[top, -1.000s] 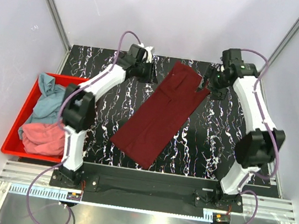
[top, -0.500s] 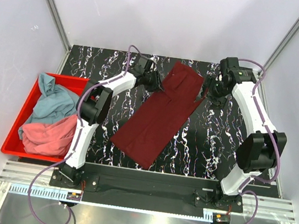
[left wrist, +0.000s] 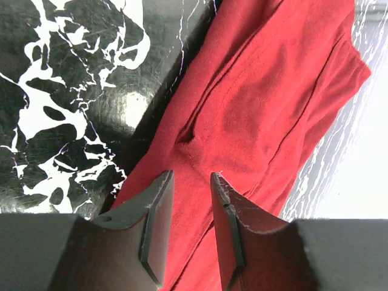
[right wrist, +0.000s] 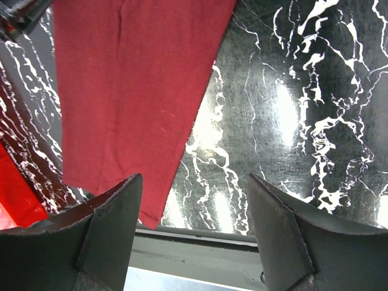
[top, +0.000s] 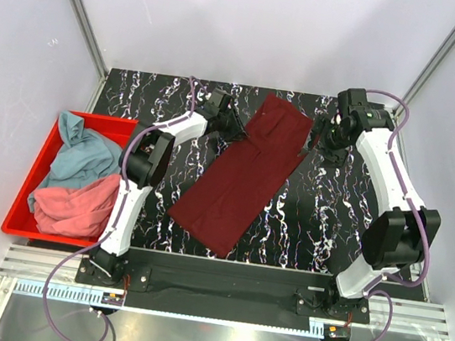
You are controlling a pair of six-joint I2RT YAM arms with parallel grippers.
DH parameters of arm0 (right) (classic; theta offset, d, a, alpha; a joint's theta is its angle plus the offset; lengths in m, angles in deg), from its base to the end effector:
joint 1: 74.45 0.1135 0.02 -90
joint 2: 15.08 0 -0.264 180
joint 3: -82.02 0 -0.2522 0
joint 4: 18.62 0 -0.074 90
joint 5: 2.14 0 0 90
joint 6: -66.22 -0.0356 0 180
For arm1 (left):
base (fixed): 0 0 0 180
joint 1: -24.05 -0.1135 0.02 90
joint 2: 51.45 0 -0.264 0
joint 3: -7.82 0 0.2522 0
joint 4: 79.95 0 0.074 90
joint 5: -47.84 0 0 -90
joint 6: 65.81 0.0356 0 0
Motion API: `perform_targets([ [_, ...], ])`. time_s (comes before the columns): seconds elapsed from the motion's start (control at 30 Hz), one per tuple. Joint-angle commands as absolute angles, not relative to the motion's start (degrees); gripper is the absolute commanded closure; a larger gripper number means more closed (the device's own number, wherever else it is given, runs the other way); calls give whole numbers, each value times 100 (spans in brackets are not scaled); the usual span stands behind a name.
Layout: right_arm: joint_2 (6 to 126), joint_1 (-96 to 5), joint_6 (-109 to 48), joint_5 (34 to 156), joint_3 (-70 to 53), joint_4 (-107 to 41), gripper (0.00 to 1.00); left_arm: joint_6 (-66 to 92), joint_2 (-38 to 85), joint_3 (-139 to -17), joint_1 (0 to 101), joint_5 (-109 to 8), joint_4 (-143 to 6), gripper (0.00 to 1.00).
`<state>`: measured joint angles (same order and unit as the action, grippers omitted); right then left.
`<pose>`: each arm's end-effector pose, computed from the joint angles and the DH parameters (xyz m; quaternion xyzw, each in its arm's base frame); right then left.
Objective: Fold and stack the t-shirts
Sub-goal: Fold the tshirt
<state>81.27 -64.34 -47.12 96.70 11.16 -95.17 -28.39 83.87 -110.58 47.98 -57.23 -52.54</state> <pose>0.3371 0.0657 0.3338 0.0945 0.9666 0.1370 0.1951 0.4775 -0.2220 0.1500 -0.1768 0.8979 -0.3331 0.2273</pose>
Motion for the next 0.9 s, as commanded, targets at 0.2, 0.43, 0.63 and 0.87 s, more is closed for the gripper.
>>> perform_targets([
  [0.2,7764,-6469,-4672,9480,1044,-9487,23,-3232,8609,-11405,4752,-5446,-5476,63],
  [0.43,7685,-6478,-4664,9427,939,-9531,24,-3417,8680,-11449,4743,-5306,-5608,66],
  [0.63,7667,-6496,-4664,9427,912,-9549,24,-3540,8820,-11615,4726,-5244,-5626,70],
  [0.87,7676,-6487,-4672,9445,877,-9557,24,-3575,8847,-11686,4726,-5262,-5705,80],
])
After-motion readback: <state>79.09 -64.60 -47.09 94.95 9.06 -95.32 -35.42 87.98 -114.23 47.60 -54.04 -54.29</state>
